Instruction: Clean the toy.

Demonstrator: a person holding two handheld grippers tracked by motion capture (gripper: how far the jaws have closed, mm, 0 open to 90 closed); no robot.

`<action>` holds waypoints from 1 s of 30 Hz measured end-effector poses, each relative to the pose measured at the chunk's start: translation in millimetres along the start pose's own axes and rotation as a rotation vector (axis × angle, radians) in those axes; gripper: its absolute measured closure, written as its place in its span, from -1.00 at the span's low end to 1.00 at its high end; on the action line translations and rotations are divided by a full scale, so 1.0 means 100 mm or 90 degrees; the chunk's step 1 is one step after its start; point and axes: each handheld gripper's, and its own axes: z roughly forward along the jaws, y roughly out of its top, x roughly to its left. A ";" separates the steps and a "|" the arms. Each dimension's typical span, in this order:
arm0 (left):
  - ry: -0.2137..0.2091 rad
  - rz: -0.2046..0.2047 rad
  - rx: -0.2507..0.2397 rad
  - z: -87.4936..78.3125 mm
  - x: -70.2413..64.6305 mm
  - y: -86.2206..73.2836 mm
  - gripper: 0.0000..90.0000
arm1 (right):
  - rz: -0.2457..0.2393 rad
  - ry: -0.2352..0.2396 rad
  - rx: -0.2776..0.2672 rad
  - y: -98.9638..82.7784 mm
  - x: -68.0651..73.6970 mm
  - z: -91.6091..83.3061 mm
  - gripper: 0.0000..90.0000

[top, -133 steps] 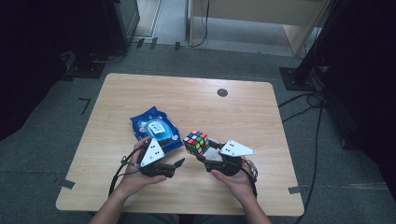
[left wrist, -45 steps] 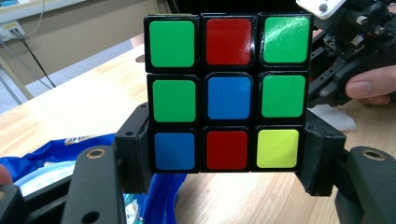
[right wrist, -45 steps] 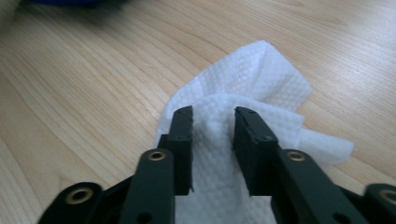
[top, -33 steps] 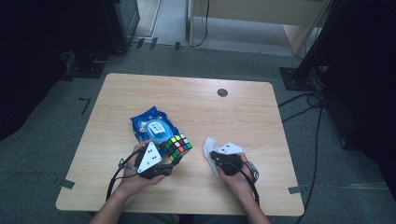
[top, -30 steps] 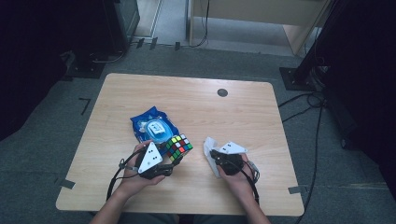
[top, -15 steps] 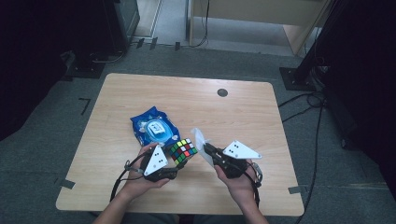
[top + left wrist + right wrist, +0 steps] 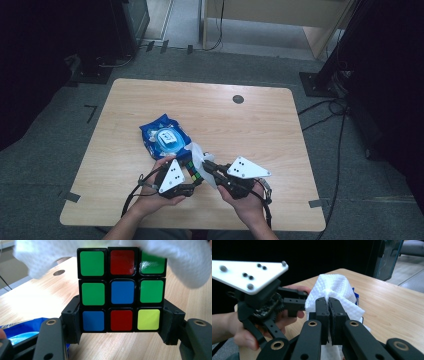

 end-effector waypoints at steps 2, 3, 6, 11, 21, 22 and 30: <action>-0.001 0.001 -0.002 0.00 -0.01 0.01 -0.24 | 0.009 -0.003 0.002 -0.02 -0.02 0.01 0.96; 0.000 0.002 -0.001 0.00 -0.01 0.01 -0.24 | 0.011 -0.005 0.003 -0.03 -0.04 0.01 0.96; -0.004 0.007 -0.001 0.00 -0.02 0.01 -0.24 | 0.017 -0.010 0.006 -0.05 -0.08 0.02 0.96; -0.007 0.016 -0.004 -0.01 -0.04 0.02 -0.24 | 0.023 -0.021 0.017 -0.10 -0.15 0.03 0.95; -0.002 0.016 -0.019 -0.06 -0.02 0.04 -0.24 | 0.058 -0.060 0.048 -0.25 -0.38 0.06 0.94; -0.002 0.016 -0.020 -0.06 -0.01 0.05 -0.24 | 0.061 -0.065 0.055 -0.28 -0.41 0.07 0.94; 0.003 0.012 -0.016 -0.06 0.03 0.02 -0.24 | 0.067 -0.081 0.046 -0.27 -0.45 0.02 0.96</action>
